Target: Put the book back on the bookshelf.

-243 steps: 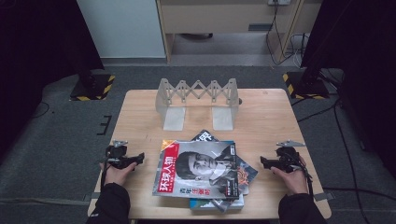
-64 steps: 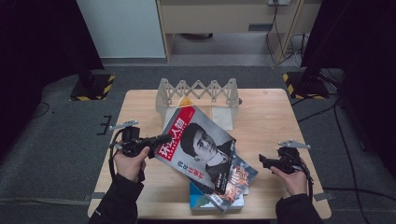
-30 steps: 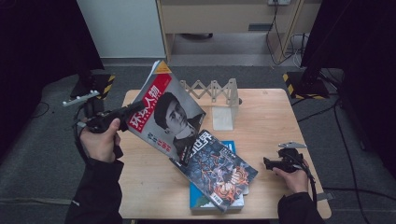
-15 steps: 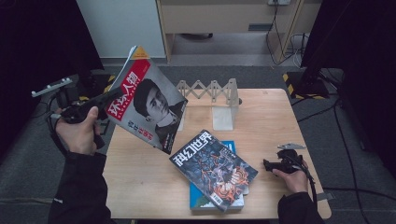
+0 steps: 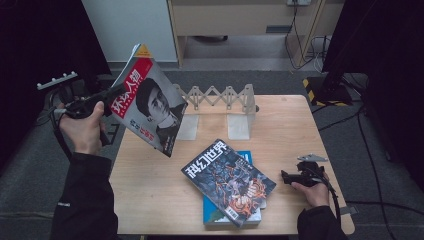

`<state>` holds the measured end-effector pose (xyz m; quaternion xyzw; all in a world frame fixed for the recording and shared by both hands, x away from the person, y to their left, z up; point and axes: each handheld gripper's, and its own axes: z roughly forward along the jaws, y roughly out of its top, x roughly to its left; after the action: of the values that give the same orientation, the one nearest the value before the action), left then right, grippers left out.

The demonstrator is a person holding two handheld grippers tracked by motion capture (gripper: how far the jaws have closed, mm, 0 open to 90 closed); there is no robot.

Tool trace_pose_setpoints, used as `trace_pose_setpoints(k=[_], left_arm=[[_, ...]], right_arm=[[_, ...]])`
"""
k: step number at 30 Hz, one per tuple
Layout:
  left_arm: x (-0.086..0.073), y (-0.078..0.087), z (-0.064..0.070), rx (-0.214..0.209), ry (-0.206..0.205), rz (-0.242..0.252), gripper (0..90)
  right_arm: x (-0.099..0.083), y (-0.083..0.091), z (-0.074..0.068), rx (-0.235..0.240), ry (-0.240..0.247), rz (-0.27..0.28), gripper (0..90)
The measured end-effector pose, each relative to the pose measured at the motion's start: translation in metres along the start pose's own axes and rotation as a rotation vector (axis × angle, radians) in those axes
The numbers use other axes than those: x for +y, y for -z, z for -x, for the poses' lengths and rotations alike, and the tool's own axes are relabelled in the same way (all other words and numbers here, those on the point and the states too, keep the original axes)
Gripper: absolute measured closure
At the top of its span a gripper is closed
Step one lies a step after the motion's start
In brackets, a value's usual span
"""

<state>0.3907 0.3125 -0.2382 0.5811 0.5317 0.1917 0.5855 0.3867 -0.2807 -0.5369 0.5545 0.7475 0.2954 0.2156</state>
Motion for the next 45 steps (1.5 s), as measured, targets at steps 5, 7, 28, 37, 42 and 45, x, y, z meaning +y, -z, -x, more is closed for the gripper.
trace_pose_setpoints(k=[5,7,28,37,42,45], left_arm=[[0.004,-0.018,-0.002,0.035,-0.016,-0.001,86.1],[0.005,-0.026,-0.004,0.043,-0.019,-0.003,86.1],[-0.011,-0.081,-0.015,0.130,-0.035,-0.044,86.1],[-0.021,-0.105,-0.002,0.196,-0.111,-0.081,86.2],[-0.025,-0.118,0.002,0.231,-0.138,-0.088,86.2],[-0.026,-0.121,0.003,0.240,-0.146,-0.088,86.2]], right_arm=[[-0.003,0.000,0.000,-0.005,-0.004,0.026,0.7],[-0.003,0.000,-0.001,-0.006,-0.006,0.031,0.7],[-0.004,0.000,-0.001,-0.010,-0.001,0.035,0.9],[-0.004,0.000,-0.001,-0.011,-0.002,0.035,1.0],[-0.004,0.000,-0.001,-0.012,-0.002,0.035,1.1],[-0.004,0.000,-0.001,-0.012,0.000,0.036,1.1]])
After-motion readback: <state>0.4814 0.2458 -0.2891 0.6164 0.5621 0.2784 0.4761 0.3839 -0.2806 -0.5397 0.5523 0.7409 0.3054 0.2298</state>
